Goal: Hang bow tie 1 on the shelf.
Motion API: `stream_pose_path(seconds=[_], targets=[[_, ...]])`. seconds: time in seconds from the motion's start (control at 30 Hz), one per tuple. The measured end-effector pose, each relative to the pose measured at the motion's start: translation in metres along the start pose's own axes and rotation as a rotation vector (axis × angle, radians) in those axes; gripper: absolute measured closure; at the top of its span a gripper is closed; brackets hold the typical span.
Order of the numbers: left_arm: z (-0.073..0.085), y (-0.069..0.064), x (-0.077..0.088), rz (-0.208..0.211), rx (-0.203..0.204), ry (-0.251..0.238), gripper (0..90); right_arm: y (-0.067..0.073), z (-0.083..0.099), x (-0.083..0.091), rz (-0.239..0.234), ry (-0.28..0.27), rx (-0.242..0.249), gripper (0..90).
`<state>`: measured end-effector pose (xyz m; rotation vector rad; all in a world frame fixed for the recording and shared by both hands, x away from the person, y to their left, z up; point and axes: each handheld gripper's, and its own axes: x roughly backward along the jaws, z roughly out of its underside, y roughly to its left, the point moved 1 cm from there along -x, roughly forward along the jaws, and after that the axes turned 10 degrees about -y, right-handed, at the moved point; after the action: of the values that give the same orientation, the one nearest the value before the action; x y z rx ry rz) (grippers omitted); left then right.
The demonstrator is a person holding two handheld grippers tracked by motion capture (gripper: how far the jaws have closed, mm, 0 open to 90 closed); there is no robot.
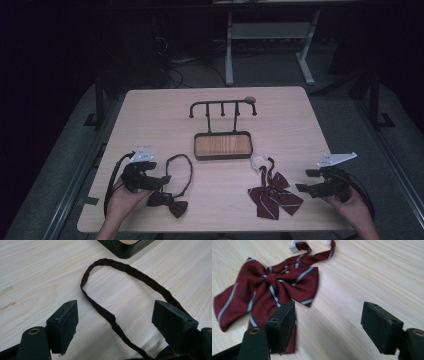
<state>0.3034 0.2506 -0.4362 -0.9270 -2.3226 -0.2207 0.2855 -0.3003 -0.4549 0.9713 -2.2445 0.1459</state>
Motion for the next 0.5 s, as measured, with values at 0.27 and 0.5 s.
stream_pose_path(seconds=[0.27, 0.5], targets=[[0.0, -0.001, 0.003, -0.005, -0.005, -0.009, 22.0, 0.011, -0.008, -0.004, -0.028, 0.017, 0.004, 25.0], [0.0, -0.003, 0.003, 0.003, -0.015, -0.003, 22.2, 0.02, -0.017, -0.003, -0.042, 0.012, 0.001, 23.8]])
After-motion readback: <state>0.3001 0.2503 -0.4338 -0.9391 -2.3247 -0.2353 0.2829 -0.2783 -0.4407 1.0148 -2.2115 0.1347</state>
